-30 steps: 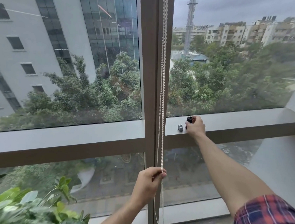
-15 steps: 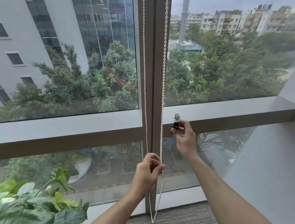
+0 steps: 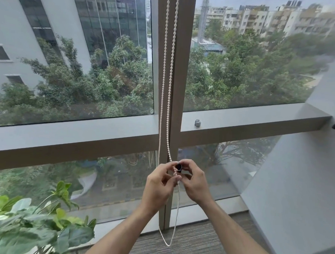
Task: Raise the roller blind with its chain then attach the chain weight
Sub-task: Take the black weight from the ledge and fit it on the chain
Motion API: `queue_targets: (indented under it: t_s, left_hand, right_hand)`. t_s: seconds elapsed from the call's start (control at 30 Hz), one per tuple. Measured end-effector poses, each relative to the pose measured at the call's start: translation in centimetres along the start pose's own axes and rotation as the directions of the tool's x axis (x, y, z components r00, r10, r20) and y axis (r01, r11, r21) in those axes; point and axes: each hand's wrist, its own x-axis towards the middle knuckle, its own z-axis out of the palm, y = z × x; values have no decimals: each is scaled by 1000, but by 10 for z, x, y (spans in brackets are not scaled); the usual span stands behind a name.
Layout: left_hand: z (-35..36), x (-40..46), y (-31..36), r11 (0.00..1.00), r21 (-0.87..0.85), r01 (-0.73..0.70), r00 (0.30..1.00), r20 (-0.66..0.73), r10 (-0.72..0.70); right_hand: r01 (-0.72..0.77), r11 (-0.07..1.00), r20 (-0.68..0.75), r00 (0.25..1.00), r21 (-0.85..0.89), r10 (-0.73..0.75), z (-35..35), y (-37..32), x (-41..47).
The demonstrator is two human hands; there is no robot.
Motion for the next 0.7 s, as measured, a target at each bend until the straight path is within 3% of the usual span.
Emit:
queue_targets:
  t_s: [0.27, 0.43, 0.7]
  left_hand:
    - [-14, -2, 1, 999, 29, 26, 1000, 0, -26]
    - [-19, -4, 0, 990, 144, 9, 1000, 0, -9]
    - [-35, -1, 0, 985, 166, 41, 993, 100, -58]
  right_hand:
    - [-44, 998, 57, 998, 43, 41, 15, 3, -22]
    - [-53, 995, 53, 997, 87, 48, 22, -3, -28]
    - [-60, 977, 48, 998, 207, 51, 25, -13, -29]
